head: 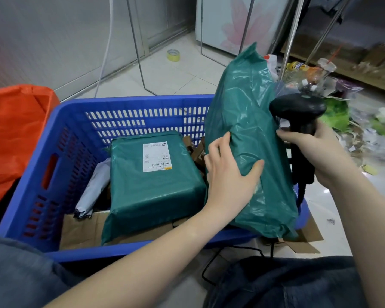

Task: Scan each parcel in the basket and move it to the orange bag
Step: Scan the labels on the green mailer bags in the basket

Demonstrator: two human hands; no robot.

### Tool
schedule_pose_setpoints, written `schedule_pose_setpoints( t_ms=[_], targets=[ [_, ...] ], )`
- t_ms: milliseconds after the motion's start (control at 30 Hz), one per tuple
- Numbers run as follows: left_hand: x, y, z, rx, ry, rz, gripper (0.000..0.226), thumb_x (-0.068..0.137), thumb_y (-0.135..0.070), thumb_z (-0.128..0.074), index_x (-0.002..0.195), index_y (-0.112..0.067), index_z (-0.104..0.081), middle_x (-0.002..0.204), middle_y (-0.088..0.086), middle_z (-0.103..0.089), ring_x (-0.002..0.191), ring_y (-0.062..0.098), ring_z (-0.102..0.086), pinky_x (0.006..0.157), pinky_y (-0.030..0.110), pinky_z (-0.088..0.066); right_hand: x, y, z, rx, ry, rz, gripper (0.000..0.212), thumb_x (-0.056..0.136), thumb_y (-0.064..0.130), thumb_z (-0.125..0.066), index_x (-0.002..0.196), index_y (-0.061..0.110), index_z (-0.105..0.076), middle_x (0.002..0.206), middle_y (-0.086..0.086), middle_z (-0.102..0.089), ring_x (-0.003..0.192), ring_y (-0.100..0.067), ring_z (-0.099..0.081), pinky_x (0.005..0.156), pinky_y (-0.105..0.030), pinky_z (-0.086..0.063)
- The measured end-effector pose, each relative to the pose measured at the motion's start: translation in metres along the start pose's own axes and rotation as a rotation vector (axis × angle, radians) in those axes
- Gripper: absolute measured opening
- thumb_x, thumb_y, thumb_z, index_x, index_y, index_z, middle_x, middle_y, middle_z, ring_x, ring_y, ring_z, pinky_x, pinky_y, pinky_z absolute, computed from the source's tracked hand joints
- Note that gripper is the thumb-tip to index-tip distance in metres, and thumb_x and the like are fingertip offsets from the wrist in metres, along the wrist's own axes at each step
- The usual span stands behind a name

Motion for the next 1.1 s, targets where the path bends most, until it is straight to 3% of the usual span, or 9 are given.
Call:
schedule_pose_setpoints(
  t_ms=[133,233,433,533,633,733,833,1000,1100],
  targets=[
    [0.002,0.005,0.009,-0.073,0.074,0.004,0.066,0.092,-0.041,-0.059,0.147,-0.022,-0.029,0.136,-0.009,-0.032,0.132,0.008,-0.029,0.113,0.031,-0.024,-0.01,0.03,0.0,-0.147,-0.074,0.143,0.023,0.085,0.013,-0.065,0.106,0.014,-0.055,0.082,0.004,-0.059,0.073,-0.012,-0.058,0.081,-0.043,-0.053],
    [0.004,0.009,0.019,-0.115,0.176,0.002,0.057,0.096,-0.039,-0.051,0.147,-0.022,-0.035,0.141,-0.011,-0.037,0.135,0.007,-0.032,0.116,0.032,-0.023,-0.028,0.061,-0.007,-0.275,-0.094,0.264,0.021,0.082,0.015,-0.063,0.101,0.012,-0.054,0.085,-0.006,-0.061,0.07,-0.021,-0.062,0.072,-0.038,-0.05],
    [0.002,0.015,0.034,-0.023,0.441,-0.032,0.048,0.101,-0.019,-0.045,0.148,-0.021,-0.033,0.142,-0.017,-0.033,0.127,-0.003,-0.032,0.097,-0.005,-0.017,-0.069,0.098,-0.073,-0.169,0.183,0.294,0.015,0.084,0.01,-0.064,0.086,0.018,-0.052,0.084,-0.015,-0.07,0.053,-0.022,-0.069,0.058,-0.035,-0.057],
    [0.004,0.018,0.056,-0.013,0.42,-0.089,0.045,0.096,-0.017,-0.052,0.139,-0.027,-0.044,0.14,-0.011,-0.039,0.123,0.0,-0.037,0.112,0.019,-0.027,-0.082,0.104,-0.112,-0.162,0.284,0.292,0.013,0.079,0.018,-0.065,0.085,0.016,-0.053,0.078,-0.015,-0.07,0.052,-0.026,-0.068,0.057,-0.037,-0.057],
    [0.005,0.023,0.084,-0.088,0.467,-0.025,0.021,0.094,-0.025,-0.053,0.109,-0.039,-0.05,0.111,-0.011,-0.052,0.097,-0.004,-0.049,0.095,0.012,-0.039,-0.093,0.094,-0.153,-0.049,0.383,0.177,0.01,0.087,0.01,-0.062,0.085,0.011,-0.052,0.066,-0.009,-0.062,0.044,-0.021,-0.061,0.047,-0.03,-0.052],
    [0.008,0.044,0.1,-0.085,0.559,0.078,0.029,0.098,0.005,-0.037,0.088,-0.022,-0.042,0.079,-0.011,-0.044,0.064,-0.011,-0.046,0.068,-0.001,-0.035,-0.099,0.081,-0.192,0.023,0.415,0.088,0.016,0.088,0.011,-0.061,0.075,0.012,-0.051,0.063,-0.009,-0.058,0.045,-0.023,-0.056,0.044,-0.027,-0.048],
    [0.003,0.067,0.102,-0.011,0.582,0.155,0.039,0.1,-0.001,-0.036,0.074,-0.029,-0.028,0.079,-0.015,-0.031,0.067,-0.007,-0.035,0.061,-0.005,-0.033,-0.096,0.061,-0.218,0.074,0.401,-0.023,0.016,0.09,0.013,-0.059,0.076,0.011,-0.051,0.061,-0.007,-0.06,0.038,-0.015,-0.052,0.042,-0.023,-0.044],
    [0.001,0.074,0.115,-0.034,0.542,0.089,0.035,0.087,0.017,-0.034,0.078,-0.017,-0.035,0.081,-0.005,-0.037,0.073,0.004,-0.035,0.07,0.008,-0.035,-0.082,0.037,-0.239,0.065,0.38,-0.115,0.018,0.09,0.017,-0.061,0.078,0.009,-0.05,0.053,-0.004,-0.054,0.034,-0.014,-0.044,0.037,-0.019,-0.038],
    [0.018,0.097,0.136,0.074,0.55,0.063,0.02,0.089,0.0,-0.046,0.09,-0.018,-0.055,0.094,0.001,-0.063,0.084,0.014,-0.053,0.084,0.029,-0.045,-0.074,0.021,-0.251,0.017,0.386,-0.165,0.022,0.091,0.024,-0.061,0.076,0.012,-0.05,0.059,-0.007,-0.053,0.035,-0.014,-0.043,0.039,-0.02,-0.037]
  ],
)
Point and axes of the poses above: each hand's wrist, its own x-axis towards the middle knuckle, its own z-axis out of the back of the hand, y = z × x, the point moved 10 cm from there along x, towards the middle knuckle
